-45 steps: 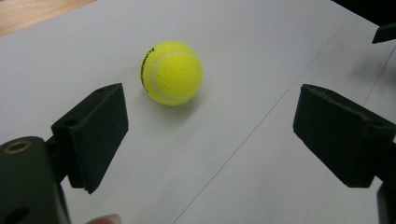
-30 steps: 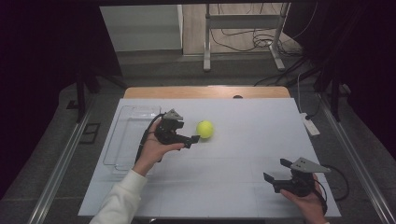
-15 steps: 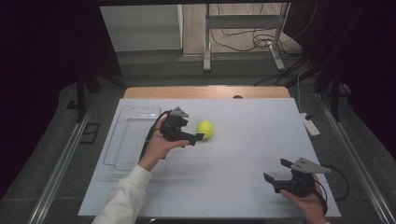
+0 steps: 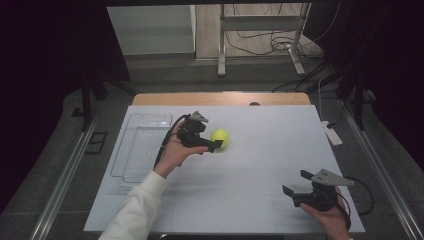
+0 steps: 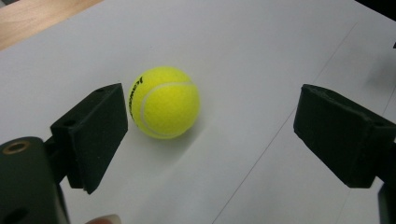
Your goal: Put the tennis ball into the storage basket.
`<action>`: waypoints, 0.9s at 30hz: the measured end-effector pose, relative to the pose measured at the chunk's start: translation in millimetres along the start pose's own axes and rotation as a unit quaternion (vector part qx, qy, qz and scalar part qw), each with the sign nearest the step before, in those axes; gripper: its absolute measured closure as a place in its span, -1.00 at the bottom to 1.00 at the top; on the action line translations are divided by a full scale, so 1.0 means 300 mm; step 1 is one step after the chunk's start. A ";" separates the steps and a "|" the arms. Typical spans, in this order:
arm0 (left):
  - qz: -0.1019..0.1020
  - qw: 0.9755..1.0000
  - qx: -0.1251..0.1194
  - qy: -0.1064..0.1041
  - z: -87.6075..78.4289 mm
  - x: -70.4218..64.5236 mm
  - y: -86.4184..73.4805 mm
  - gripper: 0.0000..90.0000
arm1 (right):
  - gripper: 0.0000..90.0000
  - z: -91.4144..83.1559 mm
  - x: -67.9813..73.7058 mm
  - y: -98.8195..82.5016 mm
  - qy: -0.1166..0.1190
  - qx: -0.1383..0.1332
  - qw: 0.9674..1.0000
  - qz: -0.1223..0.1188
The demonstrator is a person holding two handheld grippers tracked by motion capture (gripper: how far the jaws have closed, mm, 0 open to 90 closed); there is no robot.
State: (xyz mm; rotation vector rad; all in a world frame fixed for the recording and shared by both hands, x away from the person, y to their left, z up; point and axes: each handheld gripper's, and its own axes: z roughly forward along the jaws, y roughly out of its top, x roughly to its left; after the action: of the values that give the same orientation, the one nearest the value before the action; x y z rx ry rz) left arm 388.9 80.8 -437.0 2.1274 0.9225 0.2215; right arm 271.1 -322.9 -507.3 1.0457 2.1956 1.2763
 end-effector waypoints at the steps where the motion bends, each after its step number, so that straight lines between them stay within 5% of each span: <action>1: 0.000 1.000 0.000 0.000 0.002 0.000 0.002 -0.74 | -0.78 0.000 0.000 0.000 0.000 0.000 1.000 0.000; 27: 0.000 1.000 0.016 0.010 0.062 0.022 0.036 -0.75 | -0.78 0.002 0.000 -0.002 0.000 0.004 1.000 -0.003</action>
State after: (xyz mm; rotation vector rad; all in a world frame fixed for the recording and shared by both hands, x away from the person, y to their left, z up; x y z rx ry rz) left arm 407.5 69.8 -442.6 2.1580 0.9428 0.2310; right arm 271.2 -322.6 -508.1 1.0399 2.2040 1.2663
